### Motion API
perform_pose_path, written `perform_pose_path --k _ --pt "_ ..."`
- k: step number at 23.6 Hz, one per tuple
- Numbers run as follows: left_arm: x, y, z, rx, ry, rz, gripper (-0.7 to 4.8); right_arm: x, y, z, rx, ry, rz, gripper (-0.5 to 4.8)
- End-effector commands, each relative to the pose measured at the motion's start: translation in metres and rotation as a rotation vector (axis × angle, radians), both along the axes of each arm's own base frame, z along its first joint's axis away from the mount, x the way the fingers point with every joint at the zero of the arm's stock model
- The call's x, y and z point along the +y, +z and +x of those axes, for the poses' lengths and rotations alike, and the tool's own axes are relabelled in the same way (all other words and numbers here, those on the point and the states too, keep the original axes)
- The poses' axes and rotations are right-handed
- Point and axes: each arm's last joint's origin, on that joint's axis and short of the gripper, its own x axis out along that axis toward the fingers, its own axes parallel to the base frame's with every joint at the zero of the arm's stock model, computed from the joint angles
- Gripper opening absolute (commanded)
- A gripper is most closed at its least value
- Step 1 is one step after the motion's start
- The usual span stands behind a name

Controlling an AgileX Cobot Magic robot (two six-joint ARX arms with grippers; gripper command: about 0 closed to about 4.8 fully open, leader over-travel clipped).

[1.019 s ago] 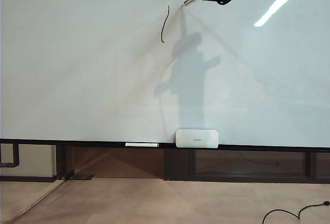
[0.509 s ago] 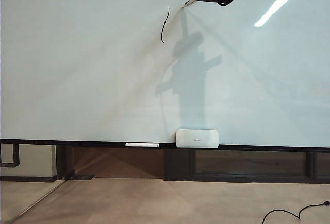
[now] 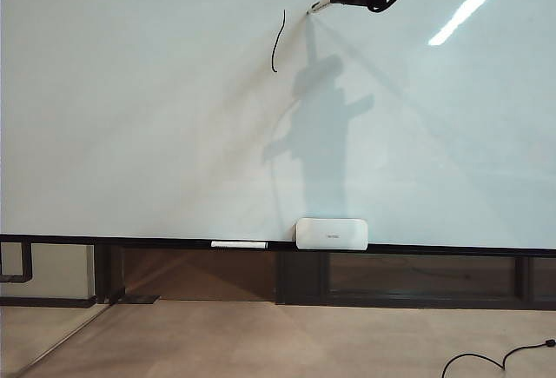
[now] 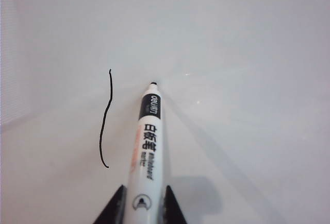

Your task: Reach to the right to find the marker pen, pick it up, and write the number 12 on the whiteboard.

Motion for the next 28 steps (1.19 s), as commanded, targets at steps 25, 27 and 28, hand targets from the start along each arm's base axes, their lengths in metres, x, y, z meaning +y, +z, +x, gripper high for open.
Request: perform_pose_path --k 25,27,28 --pt "0.000 0.003 -0.001 -0.028 -0.001 0.013 -0.05 -0.011 0.009 -0.003 0.008 -0.157 -0.019 -0.02" --pt "0.000 0.003 -0.001 -0.027 -0.001 0.013 -0.05 -0.014 0.012 -0.005 0.008 -0.162 -0.018 -0.02" --pt "0.000 0.003 -0.001 -0.028 -0.001 0.013 -0.05 -0.016 0.014 -0.006 0.007 -0.167 -0.018 -0.02"
